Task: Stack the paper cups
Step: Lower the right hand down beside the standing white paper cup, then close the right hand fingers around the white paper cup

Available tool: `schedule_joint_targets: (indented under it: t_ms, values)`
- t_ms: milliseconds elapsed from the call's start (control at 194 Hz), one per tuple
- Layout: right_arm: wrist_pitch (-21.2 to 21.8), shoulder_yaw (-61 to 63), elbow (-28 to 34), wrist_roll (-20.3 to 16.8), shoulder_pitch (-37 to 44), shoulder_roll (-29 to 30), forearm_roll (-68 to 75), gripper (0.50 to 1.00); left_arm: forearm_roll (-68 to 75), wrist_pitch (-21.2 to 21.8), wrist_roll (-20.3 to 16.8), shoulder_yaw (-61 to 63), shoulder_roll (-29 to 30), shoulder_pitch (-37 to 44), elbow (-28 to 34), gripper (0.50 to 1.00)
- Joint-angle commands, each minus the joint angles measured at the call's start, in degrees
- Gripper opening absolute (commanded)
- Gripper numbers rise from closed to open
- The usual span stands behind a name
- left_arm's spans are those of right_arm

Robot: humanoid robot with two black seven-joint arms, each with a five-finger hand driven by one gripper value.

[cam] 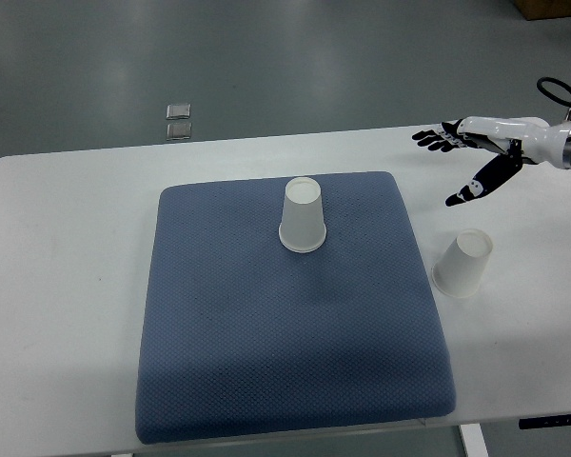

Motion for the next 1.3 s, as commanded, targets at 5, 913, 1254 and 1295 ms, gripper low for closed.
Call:
schedule_joint_targets:
  t_ms: [5, 913, 1254, 1295]
  values:
    - [-0.01, -2.68, 1.37, 1.45, 0.07, -1.86, -3.92, 0.932, 0.01, 0.0, 0.05, 0.0, 0.0, 0.0, -0.06, 1.0]
    - [-4.78, -14.81, 3.66, 3.82, -1.43, -4.85, -15.52, 0.801, 0.01, 0.0, -0.04, 0.0, 0.0, 0.0, 0.03, 1.0]
    - [-5.66, -14.81, 2.78, 3.64, -0.9, -4.5, -15.7, 0.629, 0.01, 0.0, -0.04, -0.08, 0.0, 0.0, 0.03, 1.0]
    - [-5.66, -14.81, 2.78, 3.64, -0.9, -4.5, -15.79, 0.603, 0.01, 0.0, -0.04, -0.08, 0.0, 0.0, -0.06, 1.0]
